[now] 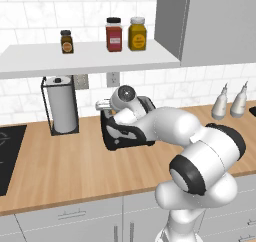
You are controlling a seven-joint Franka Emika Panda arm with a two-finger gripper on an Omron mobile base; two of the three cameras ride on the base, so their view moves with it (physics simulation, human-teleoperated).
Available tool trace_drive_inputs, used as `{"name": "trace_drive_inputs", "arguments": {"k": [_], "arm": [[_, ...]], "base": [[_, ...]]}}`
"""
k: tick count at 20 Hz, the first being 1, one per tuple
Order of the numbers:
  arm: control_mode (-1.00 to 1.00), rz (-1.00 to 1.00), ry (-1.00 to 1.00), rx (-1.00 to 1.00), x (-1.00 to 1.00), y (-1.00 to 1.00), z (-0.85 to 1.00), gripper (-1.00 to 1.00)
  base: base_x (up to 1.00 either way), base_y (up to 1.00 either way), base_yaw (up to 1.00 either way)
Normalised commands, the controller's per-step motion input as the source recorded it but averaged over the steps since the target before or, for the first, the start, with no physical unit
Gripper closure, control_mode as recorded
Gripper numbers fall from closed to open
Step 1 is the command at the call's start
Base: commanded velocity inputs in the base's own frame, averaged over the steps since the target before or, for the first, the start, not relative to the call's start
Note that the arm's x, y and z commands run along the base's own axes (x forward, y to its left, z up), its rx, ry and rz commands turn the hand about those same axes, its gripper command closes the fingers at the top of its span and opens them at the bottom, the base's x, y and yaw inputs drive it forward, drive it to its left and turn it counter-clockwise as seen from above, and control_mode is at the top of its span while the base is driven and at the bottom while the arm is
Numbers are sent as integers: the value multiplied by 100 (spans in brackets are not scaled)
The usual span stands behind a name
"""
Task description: Start the toaster. Once the lever pops up, take the bread to the plate on the dining counter.
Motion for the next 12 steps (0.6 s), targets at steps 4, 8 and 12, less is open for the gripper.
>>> {"name": "trace_drive_inputs", "arguments": {"k": [4, 8, 12], "arm": [[-100, 0, 0, 0, 0, 0, 0, -100], [-100, 0, 0, 0, 0, 0, 0, -100], [-100, 0, 0, 0, 0, 0, 0, -100]], "base": [[0, 0, 0], [0, 0, 0], [0, 0, 0]]}}
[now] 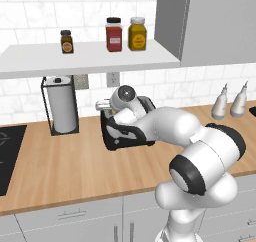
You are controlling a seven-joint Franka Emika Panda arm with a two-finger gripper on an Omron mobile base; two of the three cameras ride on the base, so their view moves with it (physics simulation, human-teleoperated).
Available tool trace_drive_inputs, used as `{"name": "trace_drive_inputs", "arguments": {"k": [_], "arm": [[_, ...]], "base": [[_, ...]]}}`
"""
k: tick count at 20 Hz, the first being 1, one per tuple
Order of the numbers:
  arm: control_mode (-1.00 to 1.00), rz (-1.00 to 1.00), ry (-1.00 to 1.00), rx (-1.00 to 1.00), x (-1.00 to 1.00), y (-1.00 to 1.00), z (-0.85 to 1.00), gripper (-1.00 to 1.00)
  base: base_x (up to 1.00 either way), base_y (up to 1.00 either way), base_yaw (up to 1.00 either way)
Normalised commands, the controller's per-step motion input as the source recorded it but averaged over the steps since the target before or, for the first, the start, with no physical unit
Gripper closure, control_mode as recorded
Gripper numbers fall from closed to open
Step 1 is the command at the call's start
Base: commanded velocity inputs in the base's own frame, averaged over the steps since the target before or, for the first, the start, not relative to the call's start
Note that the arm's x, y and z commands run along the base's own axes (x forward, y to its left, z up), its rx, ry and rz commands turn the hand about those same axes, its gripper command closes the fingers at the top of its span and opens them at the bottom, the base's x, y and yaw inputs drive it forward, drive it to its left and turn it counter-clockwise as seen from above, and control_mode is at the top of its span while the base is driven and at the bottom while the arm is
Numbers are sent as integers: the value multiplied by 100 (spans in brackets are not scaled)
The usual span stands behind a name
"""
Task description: Start the toaster. Once the lever pops up, take the bread to the plate on the dining counter.
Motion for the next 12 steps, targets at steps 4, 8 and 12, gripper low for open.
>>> {"name": "trace_drive_inputs", "arguments": {"k": [4, 8, 12], "arm": [[-100, 0, 0, 0, 0, 0, 0, -100], [-100, 0, 0, 0, 0, 0, 0, -100], [-100, 0, 0, 0, 0, 0, 0, -100]], "base": [[0, 0, 0], [0, 0, 0], [0, 0, 0]]}}
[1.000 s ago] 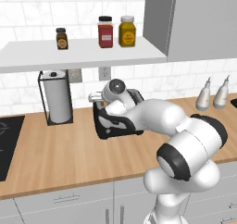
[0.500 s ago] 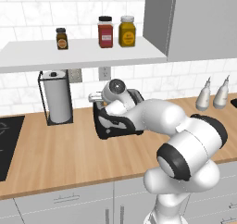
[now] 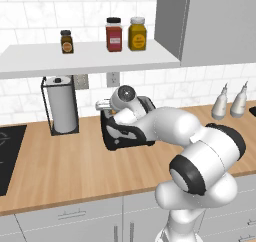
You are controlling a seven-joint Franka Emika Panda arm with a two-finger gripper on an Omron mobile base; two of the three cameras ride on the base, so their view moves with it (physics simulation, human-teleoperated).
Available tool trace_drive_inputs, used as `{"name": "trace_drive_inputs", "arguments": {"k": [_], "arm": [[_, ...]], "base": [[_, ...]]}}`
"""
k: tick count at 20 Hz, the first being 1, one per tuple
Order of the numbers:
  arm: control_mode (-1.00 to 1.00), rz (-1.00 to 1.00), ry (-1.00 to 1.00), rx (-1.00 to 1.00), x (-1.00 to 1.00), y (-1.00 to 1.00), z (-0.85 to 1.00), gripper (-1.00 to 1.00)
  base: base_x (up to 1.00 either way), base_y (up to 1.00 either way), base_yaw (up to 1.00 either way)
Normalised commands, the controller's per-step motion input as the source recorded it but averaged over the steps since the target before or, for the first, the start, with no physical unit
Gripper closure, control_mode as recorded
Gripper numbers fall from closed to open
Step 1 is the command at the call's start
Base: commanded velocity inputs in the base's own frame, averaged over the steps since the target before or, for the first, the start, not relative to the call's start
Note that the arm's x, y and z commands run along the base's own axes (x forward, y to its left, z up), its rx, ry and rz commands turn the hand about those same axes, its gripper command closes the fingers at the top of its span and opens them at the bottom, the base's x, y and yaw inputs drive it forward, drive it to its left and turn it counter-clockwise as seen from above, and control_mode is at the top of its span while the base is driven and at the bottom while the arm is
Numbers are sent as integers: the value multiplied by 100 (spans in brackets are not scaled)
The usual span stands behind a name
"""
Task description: Start the toaster. Once the lever pops up, take the bread to the plate on the dining counter.
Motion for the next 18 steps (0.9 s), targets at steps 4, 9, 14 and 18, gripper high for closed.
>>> {"name": "trace_drive_inputs", "arguments": {"k": [4, 9, 14, 18], "arm": [[-100, 0, 0, 0, 0, 0, 0, -100], [-100, 0, 0, 0, 0, 0, 0, -100], [-100, 0, 0, 0, 0, 0, 0, -100], [-100, 0, 0, 0, 0, 0, 0, -100]], "base": [[0, 0, 0], [0, 0, 0], [0, 0, 0], [0, 0, 0]]}}
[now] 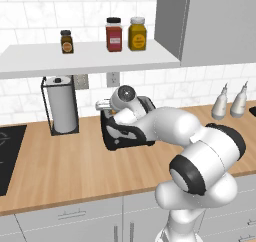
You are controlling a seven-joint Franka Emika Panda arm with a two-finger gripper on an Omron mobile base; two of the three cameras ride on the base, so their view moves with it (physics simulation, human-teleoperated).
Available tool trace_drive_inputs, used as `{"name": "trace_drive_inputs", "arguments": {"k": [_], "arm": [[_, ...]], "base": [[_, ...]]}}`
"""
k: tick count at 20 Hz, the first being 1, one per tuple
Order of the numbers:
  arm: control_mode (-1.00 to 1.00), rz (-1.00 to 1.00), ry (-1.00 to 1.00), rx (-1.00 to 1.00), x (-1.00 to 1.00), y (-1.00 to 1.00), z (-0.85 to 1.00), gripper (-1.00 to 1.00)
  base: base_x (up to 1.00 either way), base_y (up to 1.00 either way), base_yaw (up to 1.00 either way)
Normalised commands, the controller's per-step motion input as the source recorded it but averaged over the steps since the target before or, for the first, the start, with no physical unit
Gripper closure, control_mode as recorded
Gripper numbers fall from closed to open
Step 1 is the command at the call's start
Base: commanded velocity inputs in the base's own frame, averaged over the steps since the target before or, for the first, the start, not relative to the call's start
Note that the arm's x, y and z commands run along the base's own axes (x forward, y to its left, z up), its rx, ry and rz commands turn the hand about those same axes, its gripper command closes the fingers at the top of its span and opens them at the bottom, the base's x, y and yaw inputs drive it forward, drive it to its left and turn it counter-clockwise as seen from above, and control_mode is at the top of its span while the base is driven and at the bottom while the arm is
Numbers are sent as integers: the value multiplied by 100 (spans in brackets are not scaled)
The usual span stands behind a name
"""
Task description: Start the toaster. Once the lever pops up, take the bread to the plate on the dining counter.
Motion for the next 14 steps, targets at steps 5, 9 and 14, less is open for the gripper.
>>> {"name": "trace_drive_inputs", "arguments": {"k": [5, 9, 14], "arm": [[-100, 0, 0, 0, 0, 0, 0, -100], [-100, 0, 0, 0, 0, 0, 0, -100], [-100, 0, 0, 0, 0, 0, 0, -100]], "base": [[0, 0, 0], [0, 0, 0], [0, 0, 0]]}}
